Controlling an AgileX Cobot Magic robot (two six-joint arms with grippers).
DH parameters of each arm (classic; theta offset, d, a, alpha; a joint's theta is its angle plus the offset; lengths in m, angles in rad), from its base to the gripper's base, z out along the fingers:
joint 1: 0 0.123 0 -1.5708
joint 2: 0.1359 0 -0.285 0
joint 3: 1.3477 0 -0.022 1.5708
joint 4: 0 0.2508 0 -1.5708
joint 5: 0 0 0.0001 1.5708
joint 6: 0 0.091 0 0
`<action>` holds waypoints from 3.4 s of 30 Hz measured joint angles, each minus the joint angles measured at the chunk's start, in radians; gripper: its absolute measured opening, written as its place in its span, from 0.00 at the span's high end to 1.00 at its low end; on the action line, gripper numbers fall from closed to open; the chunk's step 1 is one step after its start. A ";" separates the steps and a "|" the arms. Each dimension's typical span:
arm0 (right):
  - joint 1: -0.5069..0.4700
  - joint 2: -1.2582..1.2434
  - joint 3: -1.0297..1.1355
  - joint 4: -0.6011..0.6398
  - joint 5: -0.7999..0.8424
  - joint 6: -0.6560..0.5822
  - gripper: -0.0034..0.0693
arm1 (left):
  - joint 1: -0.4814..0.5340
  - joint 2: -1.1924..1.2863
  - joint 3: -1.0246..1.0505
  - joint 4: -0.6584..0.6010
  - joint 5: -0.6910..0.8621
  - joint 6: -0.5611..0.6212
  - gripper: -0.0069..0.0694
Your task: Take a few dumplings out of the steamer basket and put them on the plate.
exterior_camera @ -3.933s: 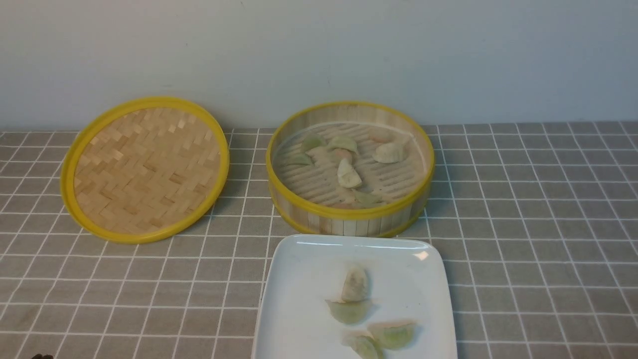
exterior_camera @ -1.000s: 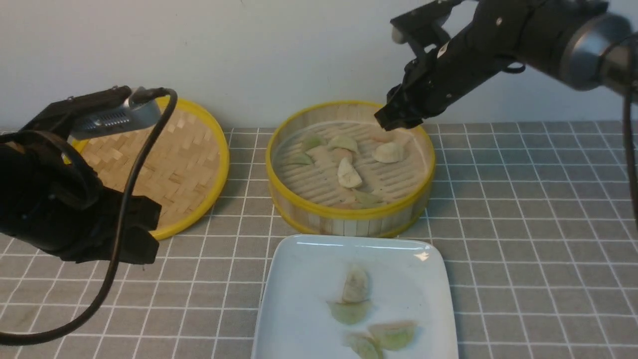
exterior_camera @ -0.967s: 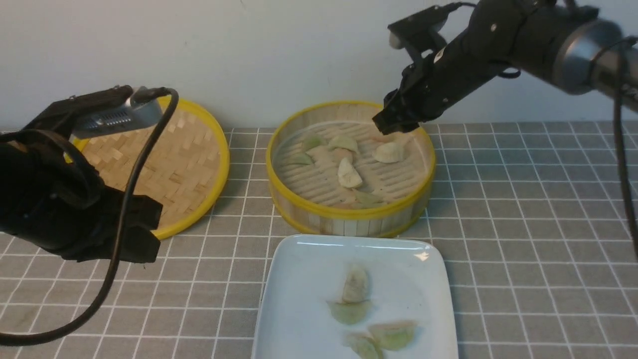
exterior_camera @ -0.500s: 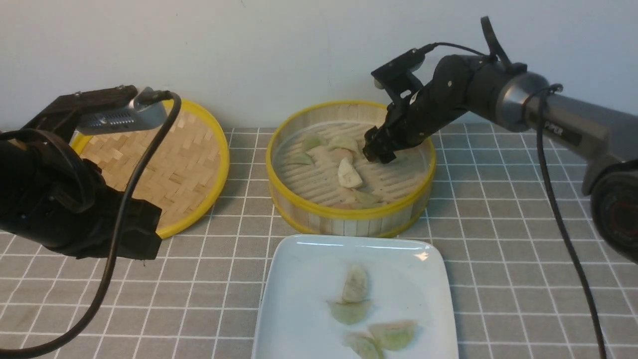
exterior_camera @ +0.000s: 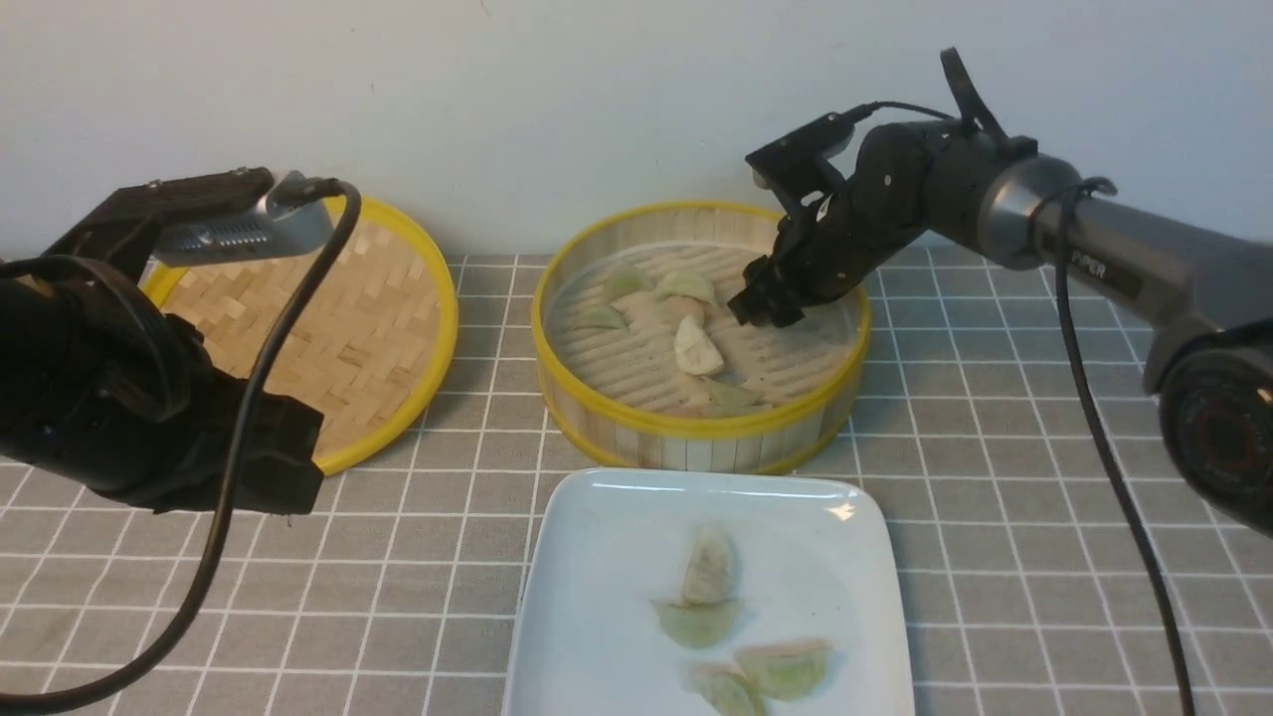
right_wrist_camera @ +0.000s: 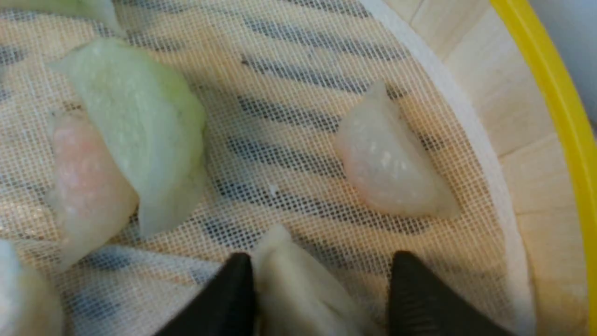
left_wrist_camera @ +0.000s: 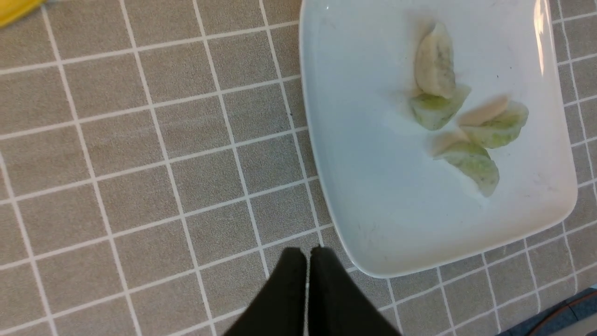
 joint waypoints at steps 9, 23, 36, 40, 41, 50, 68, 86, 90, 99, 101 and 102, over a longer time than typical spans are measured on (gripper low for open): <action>0.000 -0.172 0.009 0.022 0.203 0.015 0.63 | 0.000 0.000 0.000 0.000 -0.027 0.000 0.92; 0.004 -0.559 0.243 0.193 0.405 0.061 0.63 | -0.005 0.086 -0.129 -0.042 -0.050 0.007 0.92; 0.193 -0.739 0.892 0.216 0.203 0.099 0.63 | -0.190 0.542 -0.603 0.013 -0.063 0.086 0.92; 0.195 -0.699 0.929 0.210 0.089 0.156 0.63 | -0.196 0.712 -0.792 0.028 -0.013 0.094 0.92; 0.195 -0.685 0.929 0.212 0.066 0.160 0.63 | -0.197 0.752 -0.837 0.030 -0.009 0.100 0.92; 0.195 -0.634 0.929 0.232 -0.009 0.171 0.41 | -0.199 1.008 -1.070 0.032 -0.083 0.224 0.81; 0.195 -0.634 0.929 0.246 0.033 0.177 0.20 | -0.227 1.162 -1.079 0.145 -0.238 0.400 0.38; 0.195 -0.634 0.929 0.317 0.097 0.178 0.20 | -0.259 1.198 -1.111 0.251 -0.230 0.335 0.72; 0.195 -0.634 0.929 0.318 0.146 0.181 0.20 | -0.259 1.189 -1.154 0.277 -0.126 0.244 0.72; 0.195 -0.729 0.891 0.348 0.236 0.189 0.30 | -0.264 1.081 -1.335 0.277 0.129 0.191 0.72; 0.195 -0.794 0.866 0.323 0.239 0.188 0.38 | -0.265 1.048 -1.352 0.277 0.140 0.182 0.72; 0.195 -0.848 0.855 0.296 0.239 0.192 0.45 | -0.266 1.023 -1.354 0.277 0.142 0.158 0.72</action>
